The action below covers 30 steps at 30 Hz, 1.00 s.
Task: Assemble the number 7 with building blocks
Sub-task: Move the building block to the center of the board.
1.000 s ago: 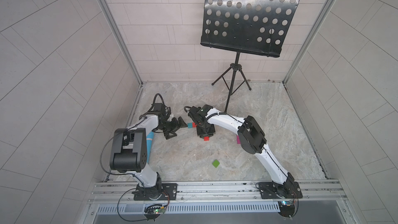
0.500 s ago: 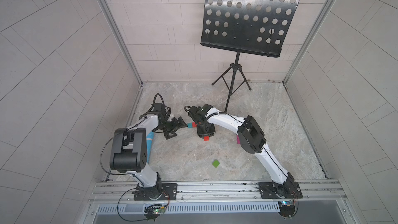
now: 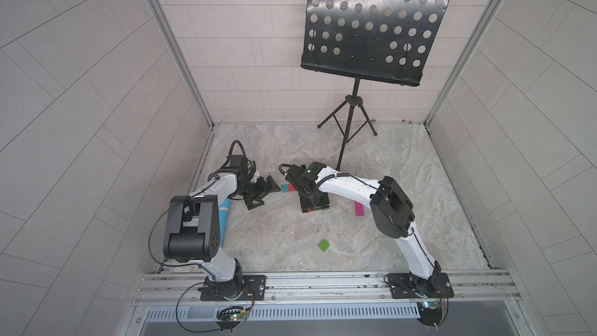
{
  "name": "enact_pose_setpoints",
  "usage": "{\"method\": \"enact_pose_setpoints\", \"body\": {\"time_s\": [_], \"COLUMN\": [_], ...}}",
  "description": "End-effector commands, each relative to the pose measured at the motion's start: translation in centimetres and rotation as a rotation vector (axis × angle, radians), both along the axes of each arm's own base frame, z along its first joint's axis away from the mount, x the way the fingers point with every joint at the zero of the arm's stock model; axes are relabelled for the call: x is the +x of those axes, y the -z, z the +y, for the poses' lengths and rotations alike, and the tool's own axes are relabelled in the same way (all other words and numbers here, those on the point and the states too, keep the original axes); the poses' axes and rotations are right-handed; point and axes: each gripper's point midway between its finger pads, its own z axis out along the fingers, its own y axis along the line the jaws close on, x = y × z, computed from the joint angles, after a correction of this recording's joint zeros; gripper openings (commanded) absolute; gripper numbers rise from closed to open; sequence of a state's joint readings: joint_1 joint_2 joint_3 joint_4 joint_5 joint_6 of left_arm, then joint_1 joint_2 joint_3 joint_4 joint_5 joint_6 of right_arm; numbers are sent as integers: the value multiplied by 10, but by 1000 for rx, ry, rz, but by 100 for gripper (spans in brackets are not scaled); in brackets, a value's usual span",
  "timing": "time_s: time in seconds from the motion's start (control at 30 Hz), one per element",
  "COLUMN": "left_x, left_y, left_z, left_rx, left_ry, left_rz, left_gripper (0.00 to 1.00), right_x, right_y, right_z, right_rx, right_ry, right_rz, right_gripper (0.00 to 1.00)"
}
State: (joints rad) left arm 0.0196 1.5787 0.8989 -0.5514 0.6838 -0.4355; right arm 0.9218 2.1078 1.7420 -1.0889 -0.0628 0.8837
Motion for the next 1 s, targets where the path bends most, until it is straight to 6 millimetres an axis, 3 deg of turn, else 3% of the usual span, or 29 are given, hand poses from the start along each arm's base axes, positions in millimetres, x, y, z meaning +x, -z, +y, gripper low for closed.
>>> {"method": "enact_pose_setpoints", "body": {"time_s": [0.0, 0.17, 0.33, 0.43, 0.67, 0.83, 0.97], "left_x": [-8, -13, -15, -14, -17, -19, -19], "left_y": [-5, -6, -9, -9, -2, 6, 7], "left_z": [3, 1, 1, 2, 0, -1, 0], "left_rx": [12, 4, 3, 6, -6, -19, -24], "left_ry": [1, 5, 3, -3, 0, 2, -2], "left_rz": [-11, -11, -16, -21, 3, 26, 32], "left_gripper": [100, 100, 100, 100, 100, 100, 100], "right_x": [-25, -65, -83, -77, -35, -14, -4], "right_y": [-27, -18, -11, -2, 1, 17, 15], "right_z": [-11, -24, -15, -13, 19, 4, -7], "right_rx": [21, 35, 76, 74, 93, 32, 15], "right_ry": [-44, -182, -261, -253, -256, -203, -240], "right_rz": [-90, -108, -114, -148, -193, -179, -196], "right_gripper": [60, 63, 66, 66, 63, 53, 51]}}
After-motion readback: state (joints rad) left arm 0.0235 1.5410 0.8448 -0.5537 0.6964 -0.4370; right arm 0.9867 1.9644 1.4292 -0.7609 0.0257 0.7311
